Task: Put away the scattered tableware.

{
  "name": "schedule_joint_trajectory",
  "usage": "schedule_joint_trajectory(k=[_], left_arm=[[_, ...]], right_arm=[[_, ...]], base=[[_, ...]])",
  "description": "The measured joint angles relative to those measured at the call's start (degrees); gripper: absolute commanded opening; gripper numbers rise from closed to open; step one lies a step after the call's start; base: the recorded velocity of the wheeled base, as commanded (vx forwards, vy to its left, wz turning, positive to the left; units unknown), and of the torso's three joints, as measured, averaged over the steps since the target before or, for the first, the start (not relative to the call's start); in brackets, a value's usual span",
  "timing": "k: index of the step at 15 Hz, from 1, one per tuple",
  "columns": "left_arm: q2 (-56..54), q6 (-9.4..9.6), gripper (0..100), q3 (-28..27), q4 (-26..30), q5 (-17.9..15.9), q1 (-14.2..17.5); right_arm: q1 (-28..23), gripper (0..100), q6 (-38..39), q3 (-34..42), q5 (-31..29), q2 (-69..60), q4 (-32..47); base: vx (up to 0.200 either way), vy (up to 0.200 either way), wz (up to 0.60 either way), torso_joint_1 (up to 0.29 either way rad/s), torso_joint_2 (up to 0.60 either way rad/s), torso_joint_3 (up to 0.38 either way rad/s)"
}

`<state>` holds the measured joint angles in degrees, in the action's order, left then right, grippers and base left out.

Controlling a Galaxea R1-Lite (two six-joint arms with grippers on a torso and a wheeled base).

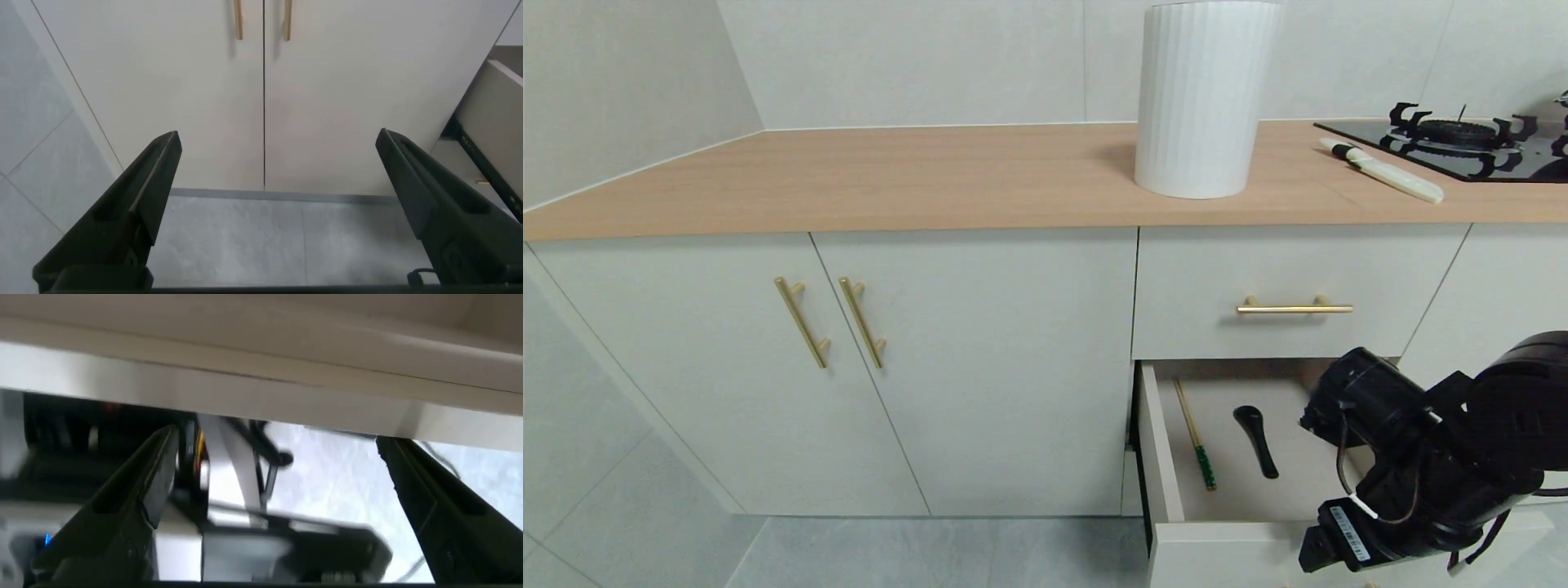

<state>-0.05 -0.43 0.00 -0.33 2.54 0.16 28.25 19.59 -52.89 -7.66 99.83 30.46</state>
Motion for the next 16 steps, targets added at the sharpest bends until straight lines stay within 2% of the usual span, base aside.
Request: schedule_joint_trajectory(k=[2,6,11,14,16], left_arm=[[0.02,0.00,100,0.00,0.01,-0.02,-0.02],[0.02,0.00,100,0.00,0.01,-0.02,0.00],[0.02,0.00,100,0.00,0.00,-0.02,0.00],[0.02,0.00,100,0.00,0.01,0.00,0.00],[0.02,0.00,100,0.00,0.01,-0.02,-0.02]], right_arm=[[-0.49,100,0.24,0.41,-0.35,0.02,-1.73],[-1.73,100,1.04,4.52,-4.63,-0.02,-16.43],[-3.30,100,1.04,6.81,-5.51,0.26,-22.64],[-4.50,100,0.90,9.40,-7.50,1.49,-31.31],[-5.18,100,0.74,11.14,-8.98,3.19,-40.40]], base=[[0.000,0.000,0.00,0.000,0.00,0.000],[0.000,0.000,0.00,0.000,0.00,0.000],[0.000,0.000,0.00,0.000,0.00,0.000],[0.000,0.000,0.00,0.000,0.00,0.000],[0.000,0.000,0.00,0.000,0.00,0.000]])
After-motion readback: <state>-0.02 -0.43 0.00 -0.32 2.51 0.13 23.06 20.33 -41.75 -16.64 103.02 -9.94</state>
